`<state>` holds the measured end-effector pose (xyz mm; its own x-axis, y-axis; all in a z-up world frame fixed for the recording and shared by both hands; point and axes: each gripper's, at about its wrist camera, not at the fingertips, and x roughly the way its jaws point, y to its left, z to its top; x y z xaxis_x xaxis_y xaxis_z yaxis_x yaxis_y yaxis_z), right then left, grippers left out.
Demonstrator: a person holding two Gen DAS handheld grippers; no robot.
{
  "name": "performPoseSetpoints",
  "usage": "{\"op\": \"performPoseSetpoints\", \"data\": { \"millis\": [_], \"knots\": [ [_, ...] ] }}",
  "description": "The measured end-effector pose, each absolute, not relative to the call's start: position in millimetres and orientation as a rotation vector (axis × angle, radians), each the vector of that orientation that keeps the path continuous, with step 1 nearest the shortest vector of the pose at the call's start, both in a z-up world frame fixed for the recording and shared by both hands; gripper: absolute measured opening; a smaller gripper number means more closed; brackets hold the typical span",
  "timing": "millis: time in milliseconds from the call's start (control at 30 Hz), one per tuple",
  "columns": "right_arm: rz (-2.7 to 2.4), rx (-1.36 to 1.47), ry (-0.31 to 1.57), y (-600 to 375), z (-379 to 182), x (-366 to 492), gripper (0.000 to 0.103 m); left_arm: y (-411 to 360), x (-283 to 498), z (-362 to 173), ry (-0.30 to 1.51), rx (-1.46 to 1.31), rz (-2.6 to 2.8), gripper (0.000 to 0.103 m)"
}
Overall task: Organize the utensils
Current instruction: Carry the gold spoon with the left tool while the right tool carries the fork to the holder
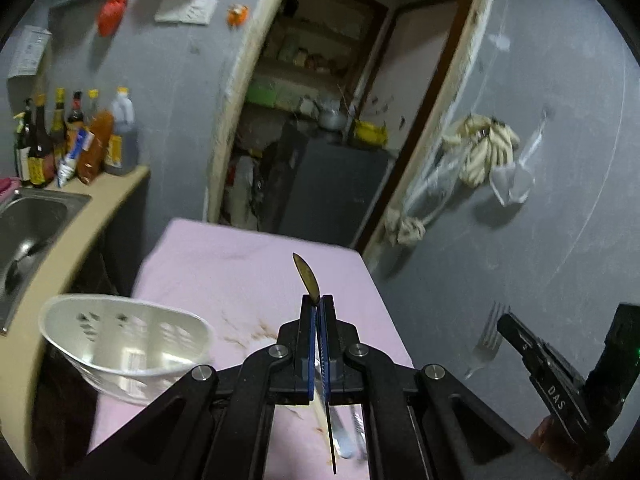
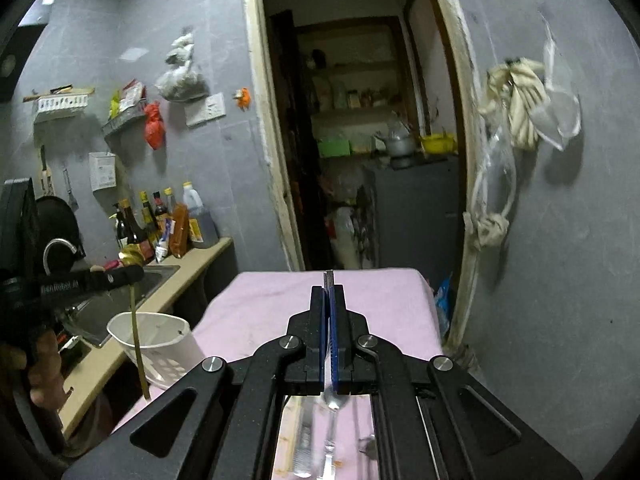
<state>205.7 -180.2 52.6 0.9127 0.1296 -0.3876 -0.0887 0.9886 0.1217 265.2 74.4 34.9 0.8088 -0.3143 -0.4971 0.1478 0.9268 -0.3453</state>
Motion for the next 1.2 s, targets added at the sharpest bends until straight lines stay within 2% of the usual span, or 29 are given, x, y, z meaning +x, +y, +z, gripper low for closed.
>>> {"op": "performPoseSetpoints", "data": {
  "millis": [233,500,833,1200],
  "knots": [
    [0.139,0.050,0.340,-122,76,206,0.002,168,257,55,0.474,-0.338,-0.135,0.003],
    [0.146,0.033,0.200,-59,119,256,0.002,264,278,57,0.403,-0.459,-0.042,0.003],
    [0.175,-0.109,0.264,29,92,301,0.002,277,313,21,0.416,-0.408,-0.011,0.003],
    [0.145,-0.169,0.378,48,43,318,0.002,264,325,-23,0.471,-0.343,0.015,0.003]
  ]
}}
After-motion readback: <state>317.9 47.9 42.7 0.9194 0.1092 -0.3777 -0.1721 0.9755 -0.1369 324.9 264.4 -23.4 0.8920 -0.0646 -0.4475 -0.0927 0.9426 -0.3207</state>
